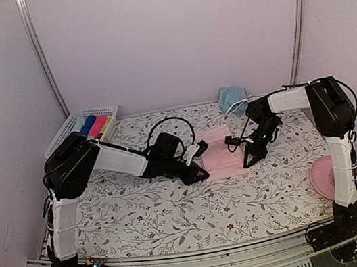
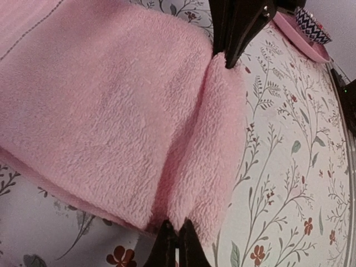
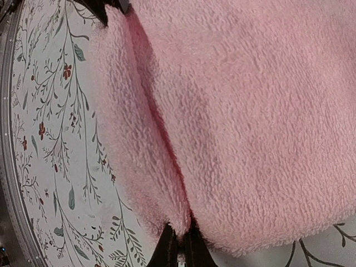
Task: Roll the towels
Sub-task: Roll the towel at the center of the board.
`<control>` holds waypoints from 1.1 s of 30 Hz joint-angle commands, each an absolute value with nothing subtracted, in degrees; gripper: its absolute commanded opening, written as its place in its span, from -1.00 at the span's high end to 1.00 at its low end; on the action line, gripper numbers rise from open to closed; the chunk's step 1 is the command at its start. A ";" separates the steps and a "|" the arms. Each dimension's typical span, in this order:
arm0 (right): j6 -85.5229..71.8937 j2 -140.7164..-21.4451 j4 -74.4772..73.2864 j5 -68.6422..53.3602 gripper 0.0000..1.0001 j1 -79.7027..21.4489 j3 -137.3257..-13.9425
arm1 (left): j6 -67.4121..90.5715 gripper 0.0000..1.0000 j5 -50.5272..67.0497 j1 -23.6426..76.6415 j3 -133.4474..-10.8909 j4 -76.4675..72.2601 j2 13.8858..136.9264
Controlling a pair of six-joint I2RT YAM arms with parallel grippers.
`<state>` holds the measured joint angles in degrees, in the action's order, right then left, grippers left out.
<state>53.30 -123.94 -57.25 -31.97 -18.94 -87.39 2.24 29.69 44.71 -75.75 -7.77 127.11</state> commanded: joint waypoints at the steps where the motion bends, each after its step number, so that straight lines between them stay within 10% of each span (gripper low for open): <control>1: 52.34 -127.19 -53.81 -25.23 0.95 -18.08 -87.63 | 1.82 0.99 23.94 43.90 -75.47 -3.86 128.61; 12: 53.83 -127.20 -55.60 -26.91 0.95 -18.03 -87.80 | -2.82 0.16 21.79 44.47 -66.73 -12.43 119.88; 33: 53.38 -127.73 -56.95 -27.41 0.94 -18.02 -88.59 | -42.46 0.20 -6.67 61.58 -56.14 -31.89 116.74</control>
<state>52.95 -124.90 -58.78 -32.34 -18.72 -88.66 -35.97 -2.90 60.66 -53.58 -31.29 112.88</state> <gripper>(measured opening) 0.031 0.405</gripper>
